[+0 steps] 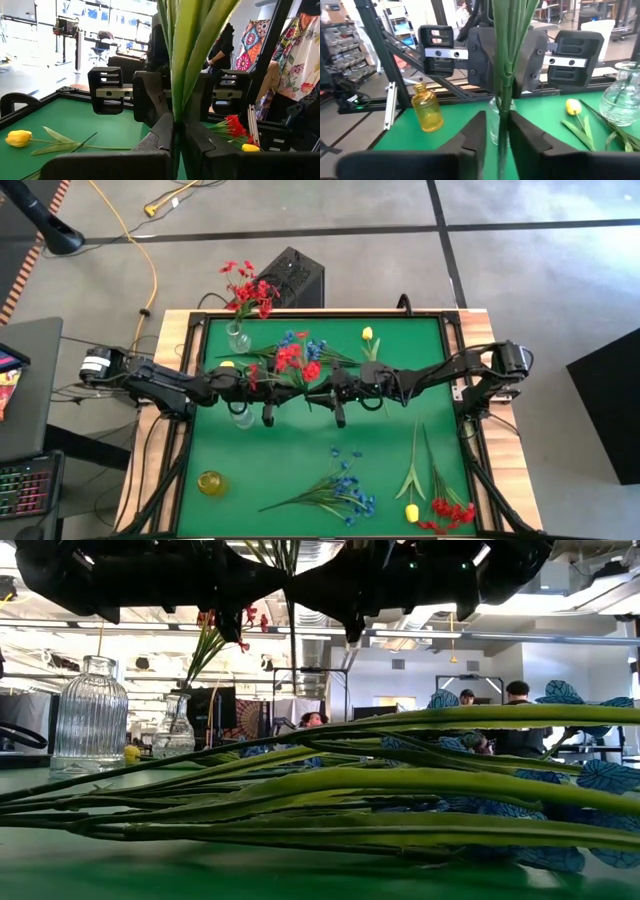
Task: Sort flowers into vase by color
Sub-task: Put the top red flowers into the top transparent vase
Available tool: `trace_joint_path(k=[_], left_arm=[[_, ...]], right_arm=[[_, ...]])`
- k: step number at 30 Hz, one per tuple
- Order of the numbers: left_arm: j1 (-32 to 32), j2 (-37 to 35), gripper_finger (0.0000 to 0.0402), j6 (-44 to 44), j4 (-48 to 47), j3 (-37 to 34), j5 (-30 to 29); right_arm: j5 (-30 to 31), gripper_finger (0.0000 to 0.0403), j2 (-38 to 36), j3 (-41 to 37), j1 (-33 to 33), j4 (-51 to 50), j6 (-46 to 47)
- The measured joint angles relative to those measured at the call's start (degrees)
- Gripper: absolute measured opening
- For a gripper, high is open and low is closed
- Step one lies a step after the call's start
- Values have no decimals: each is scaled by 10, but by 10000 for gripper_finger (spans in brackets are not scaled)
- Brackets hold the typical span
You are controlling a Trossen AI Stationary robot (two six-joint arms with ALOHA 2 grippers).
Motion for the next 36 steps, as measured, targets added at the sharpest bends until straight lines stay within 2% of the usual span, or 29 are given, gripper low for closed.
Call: trace_joint_path(k=[6, 11, 18, 21, 25, 32, 36], left_arm=[[2, -38, 0, 33, -15, 0, -3], [19, -119, 0, 55, -112, 0, -14], [43, -267, 0, 93, -263, 0, -75], [55, -335, 0, 110, -321, 0, -118], [68, -407, 0, 113, -387, 0, -131], [71, -454, 0, 111, -443, 0, -137], [71, -456, 0, 114, -466, 0, -195]], right_arm=[[-4, 209, -23, 0, -15, -29, -1], [-4, 257, -62, 0, -27, -96, -15], [0, 260, -113, 0, -37, -188, -40], [2, 260, -123, 0, -37, -200, -46], [3, 260, -123, 0, -37, -205, -47], [5, 260, -118, 0, -37, -216, -46], [5, 260, -125, 0, -37, -228, -48]])
